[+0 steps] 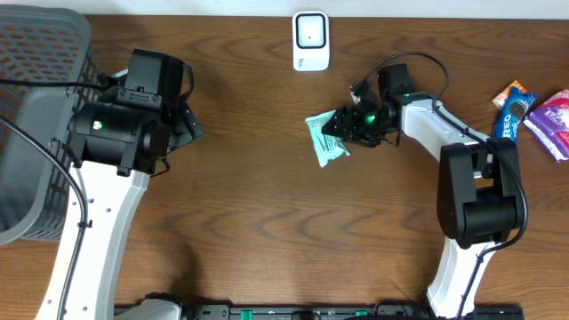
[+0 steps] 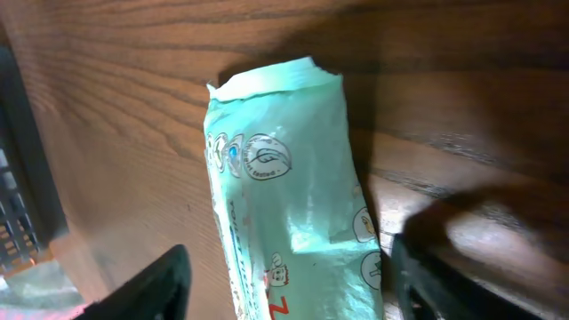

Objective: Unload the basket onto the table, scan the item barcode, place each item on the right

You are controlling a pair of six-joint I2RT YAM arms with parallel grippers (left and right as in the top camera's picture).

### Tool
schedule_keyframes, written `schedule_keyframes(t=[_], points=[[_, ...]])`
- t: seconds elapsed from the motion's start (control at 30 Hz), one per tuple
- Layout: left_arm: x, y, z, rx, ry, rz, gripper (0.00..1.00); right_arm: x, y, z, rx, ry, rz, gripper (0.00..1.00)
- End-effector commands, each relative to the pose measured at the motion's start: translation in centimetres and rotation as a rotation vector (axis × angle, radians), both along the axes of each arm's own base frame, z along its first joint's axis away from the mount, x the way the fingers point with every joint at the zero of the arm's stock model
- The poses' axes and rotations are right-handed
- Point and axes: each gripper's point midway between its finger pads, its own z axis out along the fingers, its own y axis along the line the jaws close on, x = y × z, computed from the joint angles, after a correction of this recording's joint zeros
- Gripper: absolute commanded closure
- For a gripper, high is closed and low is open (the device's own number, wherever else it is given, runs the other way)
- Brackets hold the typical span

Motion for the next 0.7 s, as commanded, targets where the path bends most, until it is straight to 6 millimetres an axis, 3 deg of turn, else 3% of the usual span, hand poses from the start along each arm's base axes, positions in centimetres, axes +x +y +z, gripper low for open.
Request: schedule_keyframes(t=[0.0, 0.17, 0.37, 0.5, 0.67], points=[[0.1, 0.4, 0.2, 0.023, -0.001, 0.002, 0.02, -1.0, 0.2, -0.7, 0.006, 0.024, 0.015, 0.38], [0.1, 0.4, 0.2, 0.023, -0.001, 0.002, 0.02, -2.3, 0.6, -3.1, -0.018, 0.08, 0.028, 0.52], [0.1, 0.4, 0.2, 0.023, -0.001, 0.002, 0.02, -2.3, 2.0, -3.5, -0.01, 0.076, 0.036, 0.99], [0.1, 0.4, 0.2, 0.023, -0.001, 0.002, 0.02, -0.9, 3.6, -2.1, 0.085, 0.044, 0.012, 0.99], [0.1, 0.4, 0.2, 0.023, -0.001, 0.002, 0.02, 2.8, 5.7, 3.1, 0.335, -0.06, -0.002, 0.99]])
